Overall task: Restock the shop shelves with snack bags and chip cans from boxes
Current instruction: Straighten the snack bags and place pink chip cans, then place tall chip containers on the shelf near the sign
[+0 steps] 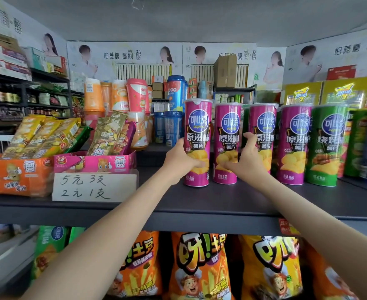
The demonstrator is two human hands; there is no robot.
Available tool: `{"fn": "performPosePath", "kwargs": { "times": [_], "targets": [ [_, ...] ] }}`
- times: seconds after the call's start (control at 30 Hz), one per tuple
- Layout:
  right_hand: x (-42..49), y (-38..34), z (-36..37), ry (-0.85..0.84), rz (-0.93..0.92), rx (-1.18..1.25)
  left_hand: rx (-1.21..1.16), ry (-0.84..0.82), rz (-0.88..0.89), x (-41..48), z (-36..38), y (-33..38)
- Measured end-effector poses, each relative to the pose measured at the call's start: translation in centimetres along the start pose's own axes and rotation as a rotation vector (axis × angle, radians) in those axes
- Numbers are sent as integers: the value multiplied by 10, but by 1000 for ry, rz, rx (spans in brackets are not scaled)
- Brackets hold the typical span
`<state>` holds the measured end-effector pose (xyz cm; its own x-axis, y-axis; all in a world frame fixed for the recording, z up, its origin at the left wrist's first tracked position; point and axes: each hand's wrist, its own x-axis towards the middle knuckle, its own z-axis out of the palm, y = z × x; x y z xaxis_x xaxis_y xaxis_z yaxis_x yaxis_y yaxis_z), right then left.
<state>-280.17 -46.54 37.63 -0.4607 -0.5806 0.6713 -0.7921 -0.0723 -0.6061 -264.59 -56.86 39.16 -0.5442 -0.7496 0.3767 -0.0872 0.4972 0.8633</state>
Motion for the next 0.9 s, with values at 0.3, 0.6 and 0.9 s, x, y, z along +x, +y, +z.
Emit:
{"fn": "performPosePath", "kwargs": {
  "times": [0.3, 0.6, 0.9],
  "targets": [
    [6, 8, 11, -28, 35, -36, -2, -27, -88, 41, 16, -2],
    [12, 23, 12, -7, 55, -76, 83, -40, -117, 80, 29, -17],
    [9, 22, 9, -24, 64, -92, 240, -88, -177, 98, 29, -17]
  ]
}}
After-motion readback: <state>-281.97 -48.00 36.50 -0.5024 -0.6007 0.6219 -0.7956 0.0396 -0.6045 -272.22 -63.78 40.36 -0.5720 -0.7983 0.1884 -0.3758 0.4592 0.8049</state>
